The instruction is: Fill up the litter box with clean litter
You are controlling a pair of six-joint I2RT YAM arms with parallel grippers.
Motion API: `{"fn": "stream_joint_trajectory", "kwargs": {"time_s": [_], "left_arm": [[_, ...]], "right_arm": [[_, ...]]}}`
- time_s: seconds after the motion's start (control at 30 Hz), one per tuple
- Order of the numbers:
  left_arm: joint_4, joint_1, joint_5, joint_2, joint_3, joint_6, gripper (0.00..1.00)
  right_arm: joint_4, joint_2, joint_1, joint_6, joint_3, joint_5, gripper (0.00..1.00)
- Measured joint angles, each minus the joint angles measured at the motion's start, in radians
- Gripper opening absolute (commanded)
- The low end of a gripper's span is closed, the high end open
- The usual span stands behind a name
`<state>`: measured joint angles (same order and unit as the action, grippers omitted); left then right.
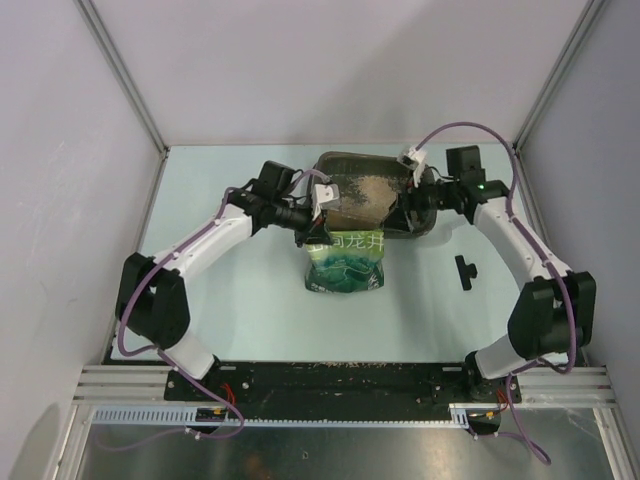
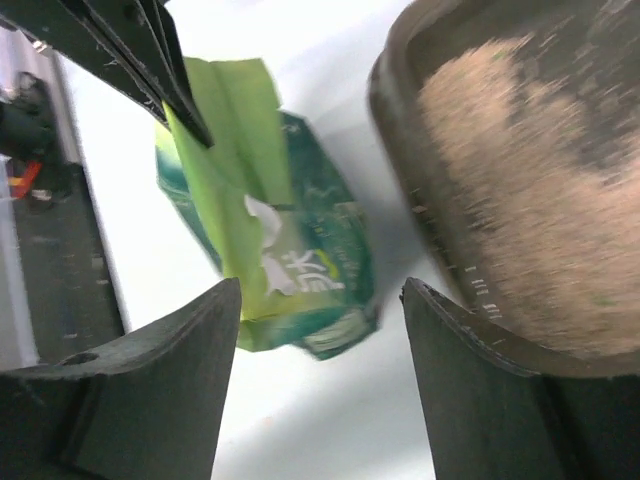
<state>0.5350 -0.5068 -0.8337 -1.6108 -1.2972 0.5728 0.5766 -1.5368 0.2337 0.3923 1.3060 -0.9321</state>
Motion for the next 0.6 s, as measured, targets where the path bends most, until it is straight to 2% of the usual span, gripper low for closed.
{"fn": "stream_joint_trajectory", "kwargs": {"time_s": [0.1,0.23,0.37,0.47,0.57,0.6], "left_arm": [[0.000,0.007,-0.018,-0.010,-0.002,-0.039,0.00],[0.000,0.012,-0.030,-0.013,-0.003,-0.075,0.00],[0.000,0.014,-0.034,-0.014,-0.003,-0.093,0.00],[0.000,0.016,-0.035,-0.014,-0.003,-0.103,0.00],[0.000,0.021,-0.037,-0.014,-0.003,-0.106,0.00],[0.000,0.024,-0.038,-0.014,-0.003,-0.106,0.00]], "right_arm": [[-0.021,0.051,-0.028,0.078,0.003,0.018,0.72],[0.009,0.109,0.072,0.258,0.019,0.033,0.73],[0.022,0.098,0.167,0.348,0.018,0.036,0.73],[0.012,0.058,0.201,0.378,0.017,0.052,0.68],[-0.015,0.006,0.225,0.388,0.016,0.079,0.61],[-0.027,-0.006,0.229,0.387,0.016,0.085,0.55]]}}
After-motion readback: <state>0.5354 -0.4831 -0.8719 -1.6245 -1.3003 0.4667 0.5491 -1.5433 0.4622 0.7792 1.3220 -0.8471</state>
